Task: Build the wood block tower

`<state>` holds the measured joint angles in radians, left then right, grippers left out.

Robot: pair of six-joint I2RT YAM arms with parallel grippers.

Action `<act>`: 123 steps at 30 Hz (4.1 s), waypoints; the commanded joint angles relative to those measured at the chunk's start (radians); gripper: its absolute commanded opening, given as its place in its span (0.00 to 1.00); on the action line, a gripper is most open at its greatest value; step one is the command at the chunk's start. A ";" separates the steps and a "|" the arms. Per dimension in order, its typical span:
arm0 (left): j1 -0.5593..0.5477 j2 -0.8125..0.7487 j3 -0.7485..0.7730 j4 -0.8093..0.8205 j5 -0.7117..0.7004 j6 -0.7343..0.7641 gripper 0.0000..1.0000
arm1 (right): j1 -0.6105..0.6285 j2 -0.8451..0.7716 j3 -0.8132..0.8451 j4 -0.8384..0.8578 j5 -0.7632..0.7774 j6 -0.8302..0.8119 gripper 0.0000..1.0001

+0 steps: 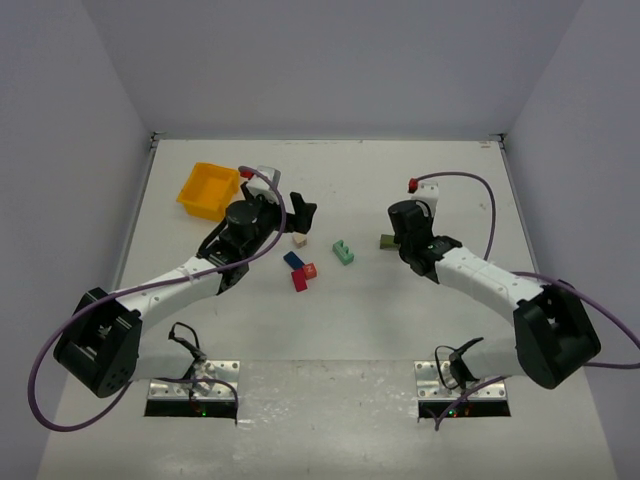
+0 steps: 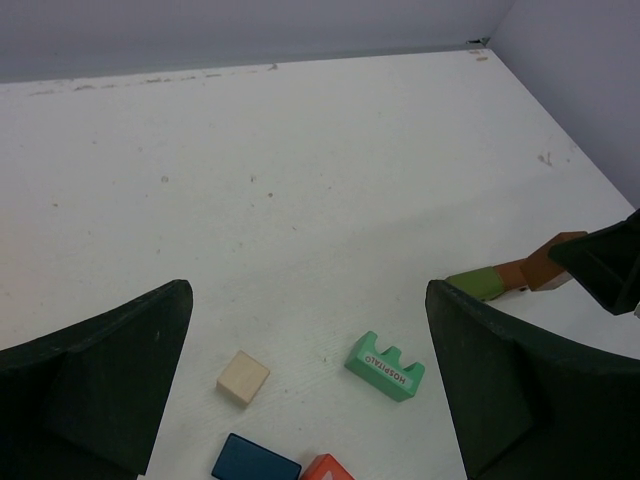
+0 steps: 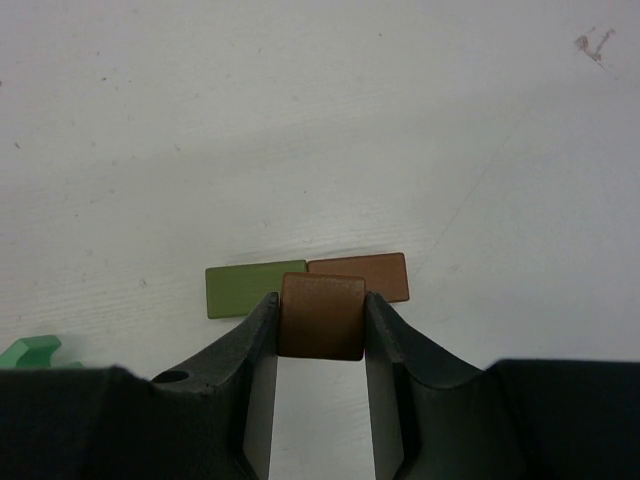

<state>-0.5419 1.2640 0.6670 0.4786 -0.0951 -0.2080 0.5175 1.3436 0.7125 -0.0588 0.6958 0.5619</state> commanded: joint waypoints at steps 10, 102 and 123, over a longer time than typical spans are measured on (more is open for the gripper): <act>0.008 -0.009 0.009 0.049 -0.017 0.001 1.00 | -0.021 0.069 0.053 0.147 -0.036 -0.053 0.00; 0.007 0.011 0.006 0.078 0.086 0.019 1.00 | -0.077 0.079 -0.130 0.377 -0.125 -0.112 0.23; 0.008 0.012 0.009 0.077 0.085 0.019 1.00 | -0.078 0.049 -0.124 0.344 -0.125 -0.112 0.70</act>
<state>-0.5373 1.2797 0.6666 0.4973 -0.0147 -0.1917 0.4464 1.4332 0.5829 0.2760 0.5525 0.4496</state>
